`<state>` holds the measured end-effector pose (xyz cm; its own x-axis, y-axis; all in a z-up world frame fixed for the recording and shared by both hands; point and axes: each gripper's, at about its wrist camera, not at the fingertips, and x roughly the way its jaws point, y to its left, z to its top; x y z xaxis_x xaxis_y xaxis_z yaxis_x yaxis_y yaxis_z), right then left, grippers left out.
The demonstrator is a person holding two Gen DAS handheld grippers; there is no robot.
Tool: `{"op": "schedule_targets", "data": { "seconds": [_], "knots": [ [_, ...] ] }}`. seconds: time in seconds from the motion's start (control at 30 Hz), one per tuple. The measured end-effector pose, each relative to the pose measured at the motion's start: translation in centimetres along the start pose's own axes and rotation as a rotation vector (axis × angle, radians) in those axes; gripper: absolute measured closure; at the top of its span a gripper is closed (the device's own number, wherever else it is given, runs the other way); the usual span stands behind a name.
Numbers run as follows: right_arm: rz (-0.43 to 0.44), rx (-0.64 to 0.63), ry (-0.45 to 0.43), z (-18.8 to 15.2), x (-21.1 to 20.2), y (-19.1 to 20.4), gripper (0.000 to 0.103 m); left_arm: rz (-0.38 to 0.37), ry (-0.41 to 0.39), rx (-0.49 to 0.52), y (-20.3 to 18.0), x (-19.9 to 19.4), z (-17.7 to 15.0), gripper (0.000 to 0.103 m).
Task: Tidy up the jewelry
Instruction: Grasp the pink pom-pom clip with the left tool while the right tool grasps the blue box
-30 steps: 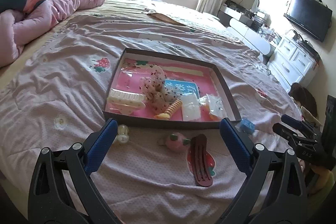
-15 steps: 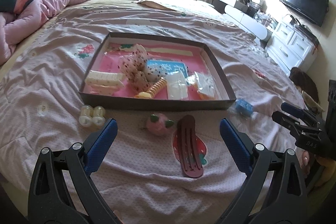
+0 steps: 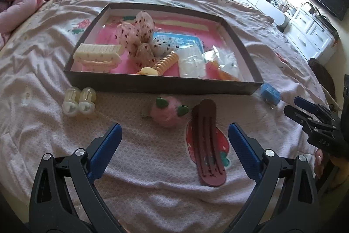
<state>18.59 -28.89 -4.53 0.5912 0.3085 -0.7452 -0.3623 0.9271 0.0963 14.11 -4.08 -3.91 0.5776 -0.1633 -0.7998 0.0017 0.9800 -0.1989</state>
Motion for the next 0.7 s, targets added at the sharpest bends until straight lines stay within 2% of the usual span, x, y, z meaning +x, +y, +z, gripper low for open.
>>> {"op": "schedule_targets", "data": {
  "seconds": [0.33, 0.53, 0.63, 0.7],
  "knots": [
    [-0.024, -0.013, 0.036, 0.5, 3.2, -0.9, 0.029, 0.044, 0.034, -0.002, 0.8, 2.3, 0.4, 0.014],
    [-0.038, -0.033, 0.054, 0.8, 4.9, -1.2, 0.029, 0.057, 0.047, 0.009, 1.0, 3.0, 0.6, 0.024],
    [-0.036, -0.039, 0.052, 1.2, 5.4, -1.1, 0.036, 0.062, 0.055, 0.018, 1.0, 3.2, 0.5, 0.026],
    [-0.025, -0.045, 0.055, 1.4, 5.7, -0.9, 0.046, 0.063, 0.055, 0.018, 1.0, 3.3, 0.5, 0.027]
  ]
}}
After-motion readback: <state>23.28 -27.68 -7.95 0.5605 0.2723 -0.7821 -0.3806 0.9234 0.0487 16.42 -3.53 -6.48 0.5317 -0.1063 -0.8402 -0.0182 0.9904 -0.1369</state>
